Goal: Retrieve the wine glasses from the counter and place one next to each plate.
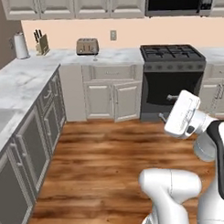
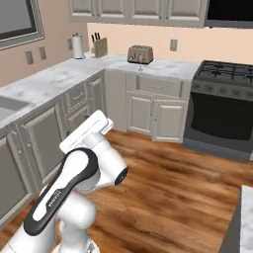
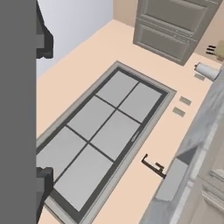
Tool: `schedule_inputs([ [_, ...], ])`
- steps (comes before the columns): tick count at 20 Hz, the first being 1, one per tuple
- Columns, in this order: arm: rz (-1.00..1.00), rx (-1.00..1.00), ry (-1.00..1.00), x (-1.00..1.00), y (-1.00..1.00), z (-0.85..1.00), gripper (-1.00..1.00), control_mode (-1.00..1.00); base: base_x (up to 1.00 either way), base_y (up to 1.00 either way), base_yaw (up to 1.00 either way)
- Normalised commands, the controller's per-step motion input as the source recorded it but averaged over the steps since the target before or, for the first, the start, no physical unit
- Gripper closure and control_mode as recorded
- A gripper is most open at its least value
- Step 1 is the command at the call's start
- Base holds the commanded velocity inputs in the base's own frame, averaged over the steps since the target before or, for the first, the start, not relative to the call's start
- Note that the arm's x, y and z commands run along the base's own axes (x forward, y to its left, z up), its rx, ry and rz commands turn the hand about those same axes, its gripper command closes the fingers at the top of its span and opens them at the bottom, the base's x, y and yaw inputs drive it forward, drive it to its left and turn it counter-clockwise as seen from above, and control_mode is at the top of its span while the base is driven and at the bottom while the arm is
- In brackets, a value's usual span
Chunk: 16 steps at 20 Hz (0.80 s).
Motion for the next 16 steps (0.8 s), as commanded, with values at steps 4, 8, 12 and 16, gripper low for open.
schedule_inputs([
  [4, 0.0, 0.0, 0.0, 0.0, 0.0, 0.0, -1.0, 1.0, 1.0, 0.54, -0.01],
  [8, 0.0, 0.0, 0.0, 0.0, 0.0, 0.0, -1.0, 1.0, 1.0, 0.15, -0.06],
  [12, 0.0, 0.0, 0.0, 0.0, 0.0, 0.0, -1.0, 1.0, 1.0, 0.26, -0.18],
  [16, 0.0, 0.0, 0.0, 0.0, 0.0, 0.0, -1.0, 1.0, 1.0, 0.61, -0.31],
])
